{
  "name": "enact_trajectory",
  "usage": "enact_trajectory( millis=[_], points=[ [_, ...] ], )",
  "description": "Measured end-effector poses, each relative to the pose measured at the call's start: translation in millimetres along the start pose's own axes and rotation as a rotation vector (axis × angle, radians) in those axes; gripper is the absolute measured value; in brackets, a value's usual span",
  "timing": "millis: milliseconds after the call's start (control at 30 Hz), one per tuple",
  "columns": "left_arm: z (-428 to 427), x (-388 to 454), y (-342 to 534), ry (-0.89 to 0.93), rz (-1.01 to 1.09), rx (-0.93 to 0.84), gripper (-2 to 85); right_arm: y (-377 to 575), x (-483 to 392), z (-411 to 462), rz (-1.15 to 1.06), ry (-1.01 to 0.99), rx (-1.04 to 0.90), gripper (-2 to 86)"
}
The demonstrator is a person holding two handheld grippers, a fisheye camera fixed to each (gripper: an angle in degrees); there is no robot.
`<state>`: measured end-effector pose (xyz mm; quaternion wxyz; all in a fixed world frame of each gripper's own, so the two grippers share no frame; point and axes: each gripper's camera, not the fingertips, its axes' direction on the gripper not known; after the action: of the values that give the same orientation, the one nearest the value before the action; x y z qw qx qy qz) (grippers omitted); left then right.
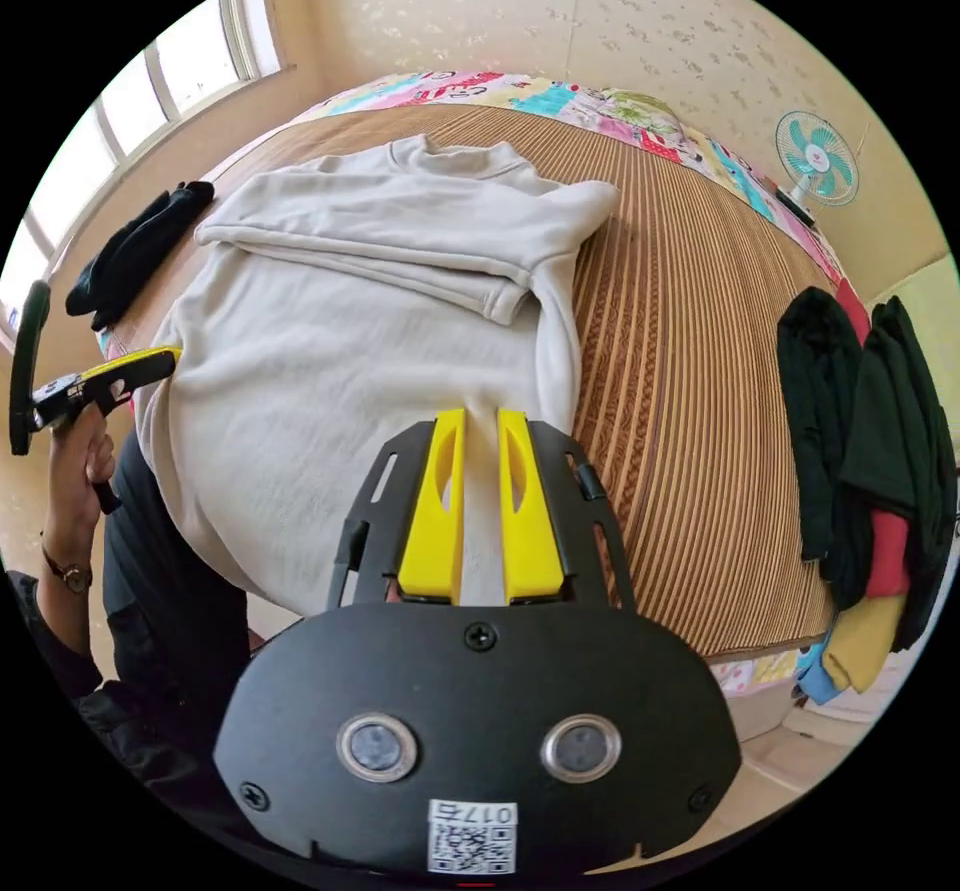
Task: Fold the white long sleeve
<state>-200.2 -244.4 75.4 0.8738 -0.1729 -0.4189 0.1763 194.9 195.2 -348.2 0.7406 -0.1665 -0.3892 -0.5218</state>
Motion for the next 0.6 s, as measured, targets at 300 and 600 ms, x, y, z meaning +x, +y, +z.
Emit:
enact_trajectory(
  millis=[300,600],
  points=[
    [24.5,16.6,-152.5,0.066,0.081,-0.063,0.4,-151.8,37.6,35.2,0.079,0.113,-0.115,9.5],
    [-40.7,-82.8,-16.0,0.138,-0.040,0.057,13.2,16.1,65.4,-22.6,0.162,-0.060,-0.021,13.1]
  ],
)
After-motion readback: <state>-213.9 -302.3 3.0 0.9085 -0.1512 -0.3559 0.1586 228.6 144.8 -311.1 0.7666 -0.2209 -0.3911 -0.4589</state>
